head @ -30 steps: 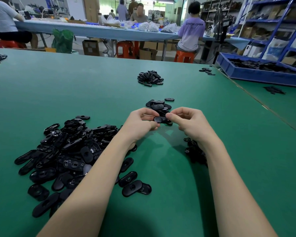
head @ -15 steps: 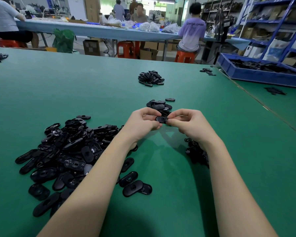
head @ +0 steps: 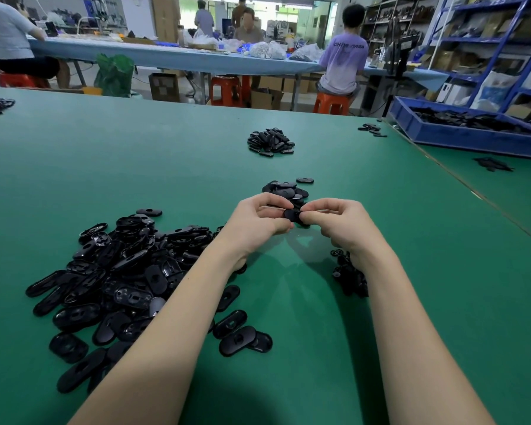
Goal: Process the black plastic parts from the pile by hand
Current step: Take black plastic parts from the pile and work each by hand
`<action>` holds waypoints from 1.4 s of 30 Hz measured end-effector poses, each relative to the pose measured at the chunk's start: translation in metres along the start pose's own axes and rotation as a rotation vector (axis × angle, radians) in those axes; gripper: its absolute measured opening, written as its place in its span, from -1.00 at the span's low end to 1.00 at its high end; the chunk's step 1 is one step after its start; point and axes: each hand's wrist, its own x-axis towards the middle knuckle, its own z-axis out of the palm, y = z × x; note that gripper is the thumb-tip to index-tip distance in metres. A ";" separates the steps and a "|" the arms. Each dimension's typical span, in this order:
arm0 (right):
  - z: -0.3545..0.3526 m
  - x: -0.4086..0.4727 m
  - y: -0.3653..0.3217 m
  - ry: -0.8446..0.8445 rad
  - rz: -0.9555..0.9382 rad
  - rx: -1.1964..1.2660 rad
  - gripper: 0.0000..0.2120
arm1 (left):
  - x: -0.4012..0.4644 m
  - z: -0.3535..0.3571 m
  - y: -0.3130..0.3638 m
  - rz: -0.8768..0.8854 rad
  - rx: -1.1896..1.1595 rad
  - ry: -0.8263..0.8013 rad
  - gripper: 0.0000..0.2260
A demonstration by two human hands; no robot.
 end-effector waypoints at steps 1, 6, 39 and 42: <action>0.000 0.000 0.000 0.002 0.017 -0.008 -0.92 | 0.000 0.001 0.000 0.006 0.007 -0.004 -0.75; 0.001 -0.001 0.000 0.020 0.056 -0.039 -0.95 | 0.000 0.001 0.001 0.032 0.058 -0.014 -0.76; 0.003 0.003 0.000 -0.029 -0.014 -0.132 -0.93 | -0.003 0.000 0.005 -0.051 -0.020 0.033 -0.85; 0.004 0.006 0.003 -0.017 -0.025 -0.141 -0.91 | -0.002 0.000 0.004 -0.045 0.013 0.039 -0.85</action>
